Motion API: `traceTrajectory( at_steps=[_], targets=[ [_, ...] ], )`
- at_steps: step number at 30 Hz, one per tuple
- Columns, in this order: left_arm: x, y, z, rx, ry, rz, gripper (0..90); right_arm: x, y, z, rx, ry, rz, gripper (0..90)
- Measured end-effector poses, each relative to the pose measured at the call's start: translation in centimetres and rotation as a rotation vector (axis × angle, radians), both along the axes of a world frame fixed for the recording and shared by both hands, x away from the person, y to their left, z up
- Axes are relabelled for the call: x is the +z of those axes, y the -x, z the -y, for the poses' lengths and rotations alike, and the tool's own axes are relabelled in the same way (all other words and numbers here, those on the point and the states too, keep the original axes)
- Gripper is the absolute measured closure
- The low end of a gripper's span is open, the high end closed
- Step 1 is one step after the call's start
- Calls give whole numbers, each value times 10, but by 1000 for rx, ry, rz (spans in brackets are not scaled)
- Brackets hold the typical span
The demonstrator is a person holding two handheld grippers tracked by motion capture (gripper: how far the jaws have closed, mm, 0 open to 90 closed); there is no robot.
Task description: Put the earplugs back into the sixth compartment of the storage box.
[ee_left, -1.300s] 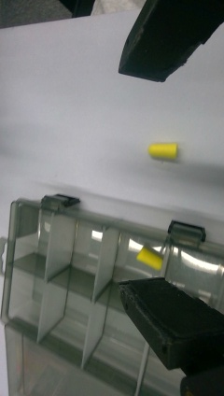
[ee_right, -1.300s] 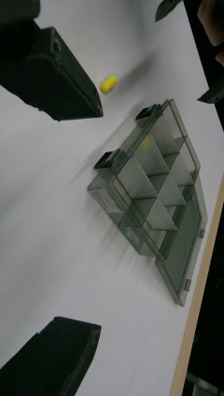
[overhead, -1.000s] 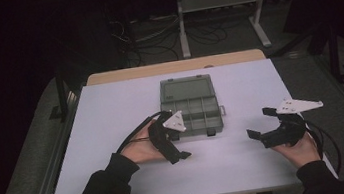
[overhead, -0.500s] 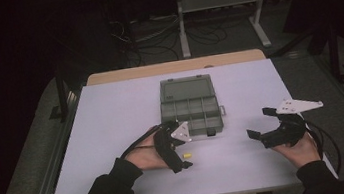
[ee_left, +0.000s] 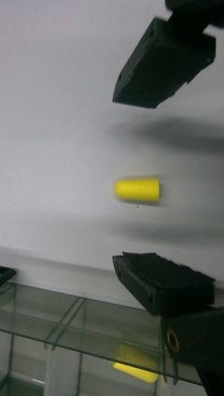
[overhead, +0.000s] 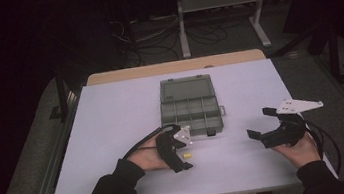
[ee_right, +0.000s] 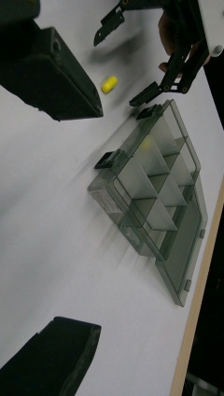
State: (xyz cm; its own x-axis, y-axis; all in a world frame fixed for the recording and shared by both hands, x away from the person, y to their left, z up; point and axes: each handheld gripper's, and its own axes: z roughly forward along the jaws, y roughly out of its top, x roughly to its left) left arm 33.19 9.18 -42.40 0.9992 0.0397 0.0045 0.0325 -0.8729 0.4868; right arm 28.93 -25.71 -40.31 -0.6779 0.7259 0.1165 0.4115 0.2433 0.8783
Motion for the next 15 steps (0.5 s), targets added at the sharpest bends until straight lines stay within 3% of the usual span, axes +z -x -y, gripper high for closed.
traceTrajectory(
  at_steps=[7, 15],
  targets=[
    [-3, -4, -2, -19, -4, -13, 365, 0, 0, 0, -1, 4, 4, 0],
    [-4, -5, -1, -46, -2, -6, 678, 0, 0, 0, -2, 5, 4, 0]
  ],
)
